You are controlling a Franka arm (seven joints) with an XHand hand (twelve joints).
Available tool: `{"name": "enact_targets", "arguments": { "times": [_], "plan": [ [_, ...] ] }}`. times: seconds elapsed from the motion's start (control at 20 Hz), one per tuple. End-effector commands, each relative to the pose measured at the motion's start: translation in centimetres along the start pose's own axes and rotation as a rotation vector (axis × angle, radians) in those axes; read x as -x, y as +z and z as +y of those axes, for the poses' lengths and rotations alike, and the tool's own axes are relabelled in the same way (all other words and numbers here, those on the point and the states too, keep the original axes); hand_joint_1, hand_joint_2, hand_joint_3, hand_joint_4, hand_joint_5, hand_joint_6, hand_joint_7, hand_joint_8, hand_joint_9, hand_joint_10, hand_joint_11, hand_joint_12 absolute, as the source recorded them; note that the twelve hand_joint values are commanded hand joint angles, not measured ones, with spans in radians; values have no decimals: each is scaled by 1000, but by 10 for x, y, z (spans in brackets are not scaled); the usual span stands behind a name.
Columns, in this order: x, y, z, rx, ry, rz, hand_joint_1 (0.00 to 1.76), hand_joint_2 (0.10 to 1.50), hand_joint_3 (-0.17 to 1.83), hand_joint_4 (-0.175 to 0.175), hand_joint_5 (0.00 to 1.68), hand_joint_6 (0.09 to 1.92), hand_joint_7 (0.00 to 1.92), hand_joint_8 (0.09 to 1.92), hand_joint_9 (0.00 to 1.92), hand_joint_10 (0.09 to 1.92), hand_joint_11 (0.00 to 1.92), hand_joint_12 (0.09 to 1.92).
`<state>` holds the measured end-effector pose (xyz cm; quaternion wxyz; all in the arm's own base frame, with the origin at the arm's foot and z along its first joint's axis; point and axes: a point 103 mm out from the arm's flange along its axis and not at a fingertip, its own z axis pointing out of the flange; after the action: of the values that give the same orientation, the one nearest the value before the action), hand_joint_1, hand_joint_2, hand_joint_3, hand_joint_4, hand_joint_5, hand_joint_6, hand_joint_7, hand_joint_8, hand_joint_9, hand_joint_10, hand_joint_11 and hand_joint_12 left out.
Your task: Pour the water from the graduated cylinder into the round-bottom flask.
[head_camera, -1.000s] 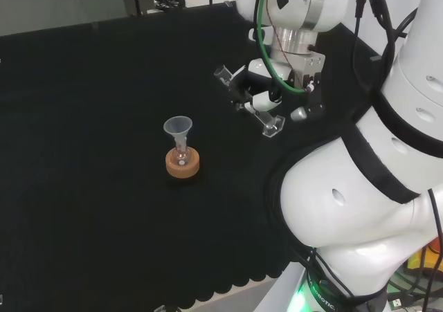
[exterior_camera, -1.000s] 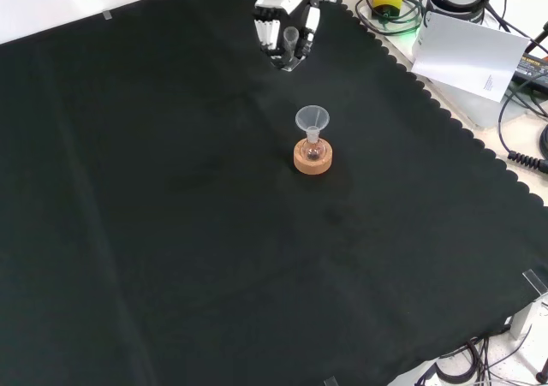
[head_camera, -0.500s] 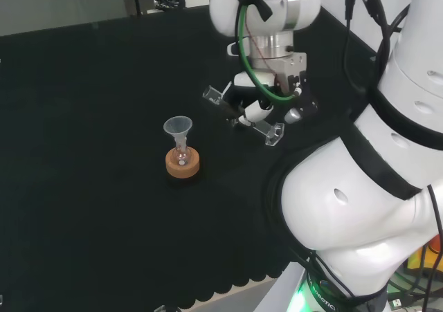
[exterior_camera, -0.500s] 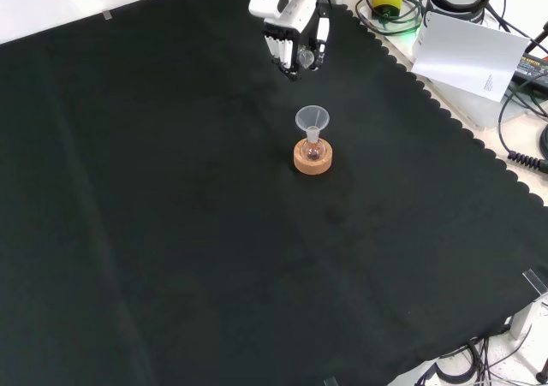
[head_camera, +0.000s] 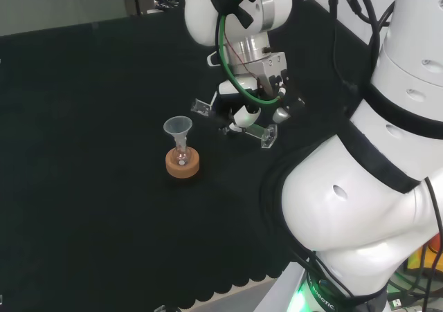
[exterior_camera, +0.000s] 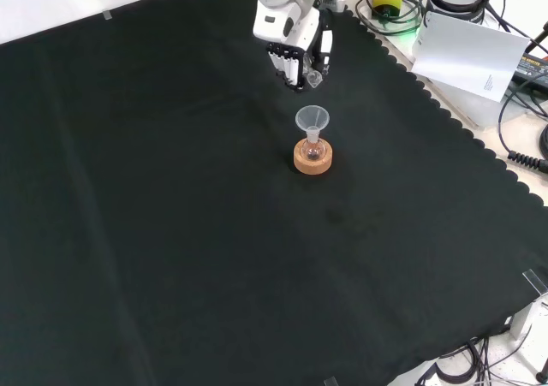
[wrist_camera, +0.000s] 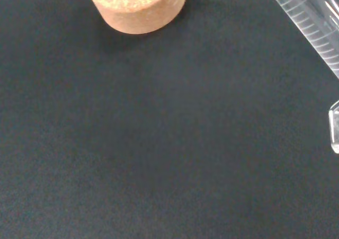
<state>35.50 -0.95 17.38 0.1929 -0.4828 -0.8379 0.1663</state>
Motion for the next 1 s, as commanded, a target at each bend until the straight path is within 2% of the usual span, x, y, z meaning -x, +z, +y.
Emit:
{"name": "enact_targets", "arguments": {
  "times": [0.05,0.55,1.0],
  "plan": [
    [3,1,8,-124,41,-55,1139,1142,-8,-156,948,1066,1184,446,1437,87,1333,715],
    [6,-4,16,-182,58,-52,1140,1142,-8,-157,949,1063,1190,444,1441,87,1337,715],
    [3,-13,15,-235,72,-83,1140,1141,-8,-157,950,1062,1197,442,1445,87,1338,713]
  ]
}}
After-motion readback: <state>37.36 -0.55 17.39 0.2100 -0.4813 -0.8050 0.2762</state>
